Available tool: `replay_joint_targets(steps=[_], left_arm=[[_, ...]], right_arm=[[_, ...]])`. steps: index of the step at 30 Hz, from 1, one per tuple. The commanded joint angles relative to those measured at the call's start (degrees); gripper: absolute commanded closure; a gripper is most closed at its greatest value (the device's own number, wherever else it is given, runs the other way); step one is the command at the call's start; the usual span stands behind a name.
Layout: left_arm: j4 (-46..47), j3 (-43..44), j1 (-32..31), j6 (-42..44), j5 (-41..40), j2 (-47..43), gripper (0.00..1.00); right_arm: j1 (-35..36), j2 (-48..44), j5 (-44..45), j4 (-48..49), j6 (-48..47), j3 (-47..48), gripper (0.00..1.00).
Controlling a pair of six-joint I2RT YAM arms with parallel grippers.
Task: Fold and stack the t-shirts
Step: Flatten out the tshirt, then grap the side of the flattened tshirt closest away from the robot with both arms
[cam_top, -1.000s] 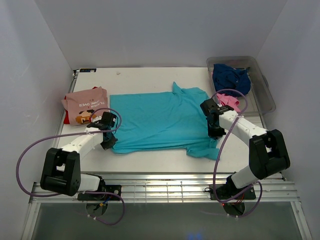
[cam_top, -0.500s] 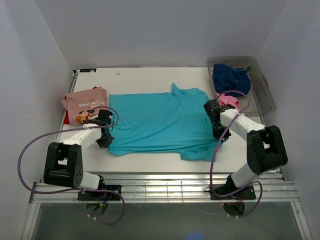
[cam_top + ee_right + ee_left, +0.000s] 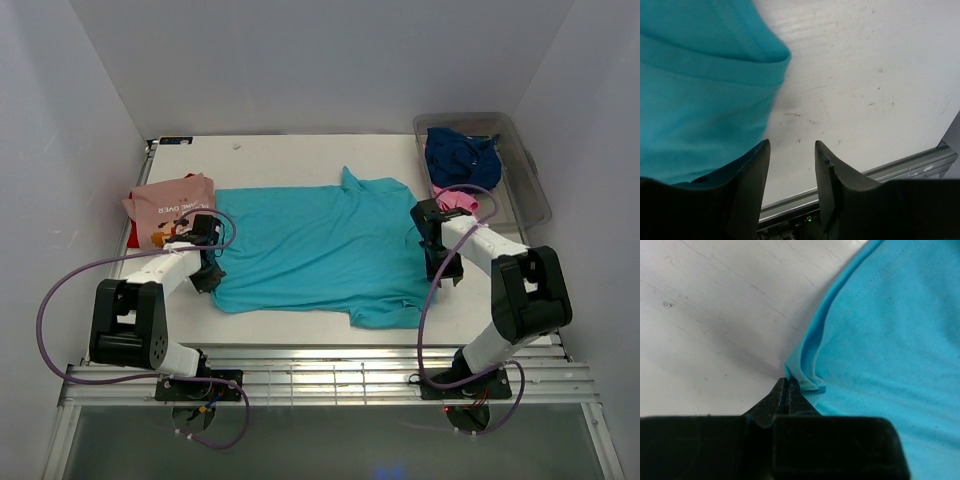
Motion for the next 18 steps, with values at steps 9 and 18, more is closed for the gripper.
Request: replay_joint_targets(steps=[9,18], left_arm=[[1.3,2.3,0.3,2.5,5.1,-2.5,0.80],[0.9,1.6,0.3,2.6,7.1,-1.4,0.81]], right_arm=[[3.0,-11.7,-25.5,4.7,-3.6,-3.8,0.49],[5.0,-11.8,-28.5,5.1,-1.7,-10.7,0.50]])
